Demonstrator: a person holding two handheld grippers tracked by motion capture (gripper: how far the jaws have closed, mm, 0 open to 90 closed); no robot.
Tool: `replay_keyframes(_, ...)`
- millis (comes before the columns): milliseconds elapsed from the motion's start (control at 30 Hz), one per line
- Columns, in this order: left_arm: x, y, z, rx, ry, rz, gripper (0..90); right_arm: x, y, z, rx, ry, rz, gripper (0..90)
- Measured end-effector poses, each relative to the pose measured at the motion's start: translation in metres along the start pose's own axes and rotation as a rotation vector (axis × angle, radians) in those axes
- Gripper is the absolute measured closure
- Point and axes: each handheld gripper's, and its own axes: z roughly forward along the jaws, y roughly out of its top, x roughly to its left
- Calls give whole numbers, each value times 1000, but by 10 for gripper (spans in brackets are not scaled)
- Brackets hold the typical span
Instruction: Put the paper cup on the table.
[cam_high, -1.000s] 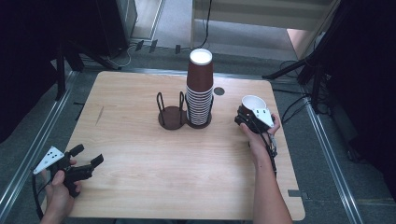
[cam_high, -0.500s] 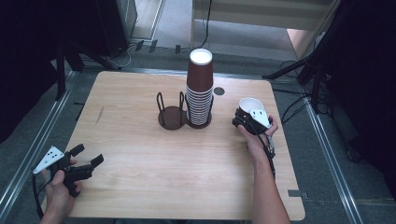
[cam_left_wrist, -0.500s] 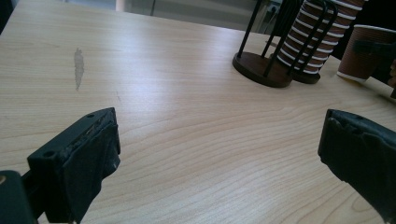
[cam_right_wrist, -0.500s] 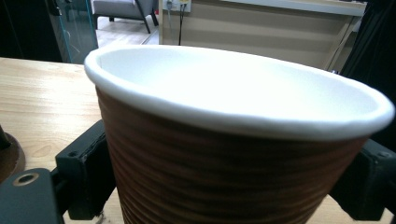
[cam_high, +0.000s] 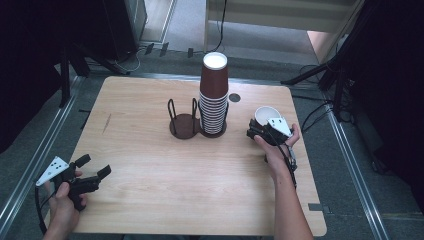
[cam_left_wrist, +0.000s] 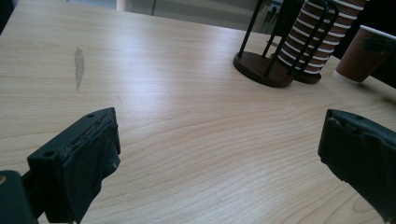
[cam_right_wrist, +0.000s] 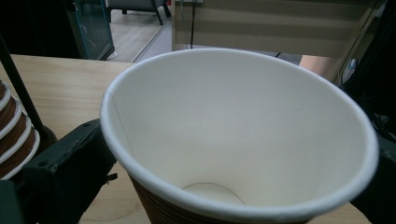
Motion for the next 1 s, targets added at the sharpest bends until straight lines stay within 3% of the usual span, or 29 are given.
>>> replay_keyframes(233,0,0,0,-1,1,-3,0,1,3,-10,-2,42,-13,0)
replay_keyframes(600,2,0,-1,-4,3,-11,0,-7,-6,-31,-9,64,-8,0)
replay_keyframes(1000,1,0,-1,-1,7,-7,0,-15,-12,-62,-57,91,-15,0)
